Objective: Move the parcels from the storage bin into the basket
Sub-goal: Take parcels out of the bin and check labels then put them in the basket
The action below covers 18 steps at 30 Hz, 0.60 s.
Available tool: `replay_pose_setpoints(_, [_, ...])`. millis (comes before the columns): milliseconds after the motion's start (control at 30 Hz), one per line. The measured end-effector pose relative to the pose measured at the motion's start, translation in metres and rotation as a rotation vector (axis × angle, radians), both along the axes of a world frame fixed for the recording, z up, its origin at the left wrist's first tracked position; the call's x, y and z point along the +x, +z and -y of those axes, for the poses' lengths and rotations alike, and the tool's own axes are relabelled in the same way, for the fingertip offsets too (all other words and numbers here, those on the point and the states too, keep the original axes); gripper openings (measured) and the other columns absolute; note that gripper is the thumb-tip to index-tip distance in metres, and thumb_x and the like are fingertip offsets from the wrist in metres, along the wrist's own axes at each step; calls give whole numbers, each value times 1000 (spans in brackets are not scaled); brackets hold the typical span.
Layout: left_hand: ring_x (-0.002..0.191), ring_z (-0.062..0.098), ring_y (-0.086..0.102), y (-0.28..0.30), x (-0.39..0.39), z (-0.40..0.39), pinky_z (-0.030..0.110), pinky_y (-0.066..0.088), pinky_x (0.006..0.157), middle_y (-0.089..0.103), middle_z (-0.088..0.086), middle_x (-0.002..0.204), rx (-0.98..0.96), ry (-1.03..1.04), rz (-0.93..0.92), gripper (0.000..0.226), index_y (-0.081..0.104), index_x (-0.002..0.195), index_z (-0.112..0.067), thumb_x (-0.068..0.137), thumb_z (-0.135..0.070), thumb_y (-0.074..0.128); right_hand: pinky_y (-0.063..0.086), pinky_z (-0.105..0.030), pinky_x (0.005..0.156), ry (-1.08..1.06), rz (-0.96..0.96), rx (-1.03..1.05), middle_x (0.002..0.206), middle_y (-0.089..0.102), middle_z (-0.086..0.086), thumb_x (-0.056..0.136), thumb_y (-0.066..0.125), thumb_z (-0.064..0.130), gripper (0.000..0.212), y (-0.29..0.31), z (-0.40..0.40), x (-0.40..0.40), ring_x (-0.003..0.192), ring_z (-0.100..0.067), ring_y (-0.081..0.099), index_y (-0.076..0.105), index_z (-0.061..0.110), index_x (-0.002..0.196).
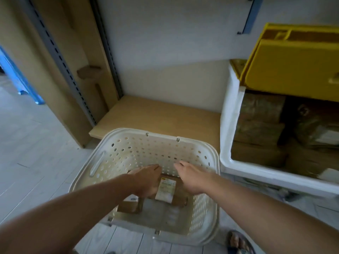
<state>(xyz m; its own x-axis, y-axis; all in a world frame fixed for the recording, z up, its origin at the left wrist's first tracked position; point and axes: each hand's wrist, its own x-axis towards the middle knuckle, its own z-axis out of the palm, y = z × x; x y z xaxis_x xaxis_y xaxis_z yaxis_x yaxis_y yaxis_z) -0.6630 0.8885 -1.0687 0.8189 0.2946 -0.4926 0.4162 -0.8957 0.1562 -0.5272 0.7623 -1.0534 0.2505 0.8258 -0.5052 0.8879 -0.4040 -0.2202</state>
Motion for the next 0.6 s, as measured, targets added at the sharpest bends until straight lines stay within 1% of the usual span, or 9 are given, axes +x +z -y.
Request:
replay_pose_setpoints(67, [122,21,50,22,-3,6,28,40,101,49,10,144,-39,68,68,52,38,145,-6,98,-18,58,36,-39,113,41,13,78,163,26,-7,90,54,-7,84,30,16,0,146,-29,33,14,16,161])
replay_pose_setpoints(100, [126,20,50,34,-4,8,28,39,103,49,8,146,-49,93,109,54,38,147,-9,98,-16,58,38,-39,112,57,17,114,162,30,-5,92,57,0,83,44,25,-1,144,-28,36,13,19,161])
replay_pose_setpoints(167, [140,21,43,57,-13,13,34,35,115,43,3,155,-71,142,190,62,33,154,-14,98,-21,59,37,-40,114,88,2,168,163,31,-2,96,61,18,82,67,39,-6,143,-26,38,11,25,161])
replay_pose_setpoints(233, [146,20,37,79,-17,25,36,32,118,39,0,159,-89,186,286,66,28,157,-17,100,-27,58,36,-41,116,116,2,212,163,30,1,98,61,31,80,86,54,-7,143,-24,38,12,27,161])
replay_pose_setpoints(300, [147,17,36,96,-20,36,36,34,117,37,-2,160,-82,198,387,66,26,158,-18,101,-31,56,33,-37,117,112,-20,283,163,29,3,97,62,32,79,100,67,-3,144,-21,36,15,27,161])
replay_pose_setpoints(367, [144,14,39,114,-23,47,37,39,116,40,-5,158,-99,195,505,64,28,157,-21,101,-33,57,30,-30,116,66,-59,402,160,36,4,95,65,28,77,114,74,3,143,-17,37,23,26,159])
replay_pose_setpoints(467, [144,6,38,135,-21,60,39,35,119,41,-9,158,-130,215,716,63,32,156,-23,99,-26,60,39,-29,112,-19,-114,621,151,51,3,92,69,27,72,138,80,10,137,-15,48,34,25,155])
replay_pose_setpoints(533, [144,1,36,146,-16,68,40,34,120,40,-14,157,-155,232,862,63,33,156,-25,99,-22,60,37,-28,115,-55,-136,735,153,48,8,91,69,29,74,153,85,11,140,-9,43,33,28,156])
replay_pose_setpoints(600, [143,-1,36,154,-11,72,43,36,119,41,-17,156,-149,252,971,65,33,156,-27,98,-22,61,27,-17,115,-51,-99,808,156,42,11,91,69,31,76,162,91,13,142,-4,37,30,29,156])
